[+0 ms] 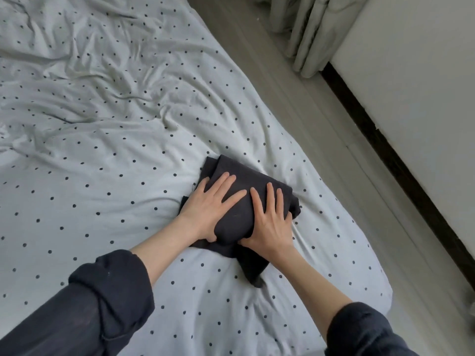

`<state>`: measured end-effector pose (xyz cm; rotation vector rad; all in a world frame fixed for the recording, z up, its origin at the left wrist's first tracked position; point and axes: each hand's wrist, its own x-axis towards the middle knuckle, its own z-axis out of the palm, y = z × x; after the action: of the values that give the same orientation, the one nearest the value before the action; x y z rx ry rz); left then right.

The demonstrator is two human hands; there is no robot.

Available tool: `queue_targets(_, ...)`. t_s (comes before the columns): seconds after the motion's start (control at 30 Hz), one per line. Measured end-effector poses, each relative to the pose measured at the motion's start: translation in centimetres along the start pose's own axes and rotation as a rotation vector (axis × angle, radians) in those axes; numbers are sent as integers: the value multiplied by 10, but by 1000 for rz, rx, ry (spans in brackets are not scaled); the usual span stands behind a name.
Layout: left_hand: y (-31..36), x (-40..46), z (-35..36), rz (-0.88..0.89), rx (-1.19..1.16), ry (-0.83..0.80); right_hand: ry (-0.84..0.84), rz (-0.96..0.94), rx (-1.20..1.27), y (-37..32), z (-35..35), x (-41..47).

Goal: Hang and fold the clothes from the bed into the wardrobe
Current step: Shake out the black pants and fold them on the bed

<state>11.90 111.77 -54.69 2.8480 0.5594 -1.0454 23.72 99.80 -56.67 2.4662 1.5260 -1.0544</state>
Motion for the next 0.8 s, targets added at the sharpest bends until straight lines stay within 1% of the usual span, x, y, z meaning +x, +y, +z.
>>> queue_targets(0.07, -1, 8, 2, -26, -38, 12, 36, 7, 28, 4, 4, 9)
queue_targets(0.2, 5, 8, 7, -14, -72, 214, 151, -27, 37, 8, 6, 18)
queue_targets(0.33, 12, 2, 15, -32, -148, 423, 230, -34, 57, 5, 7, 10)
queue_targets(0.43, 17, -9, 14, -44, -177, 510, 306, -37, 39, 1, 4, -2)
queue_targets(0.5, 18, -19, 10, -51, -185, 546, 317, -42, 19, -3, -4, -14)
queue_targets(0.6, 27, -45, -8, -3, -180, 603, 390, -18, 30, -6, -19, -52)
queue_targets(0.67, 40, -69, -26, 64, -168, 656, 438, 30, 4, -8, -31, -90)
queue_targets(0.73, 57, -86, -42, 121, -159, 703, 551, 72, -19, -4, -36, -125)
queue_targets(0.8, 85, -111, -65, 228, -158, 779, 668, 136, -53, 3, -45, -178)
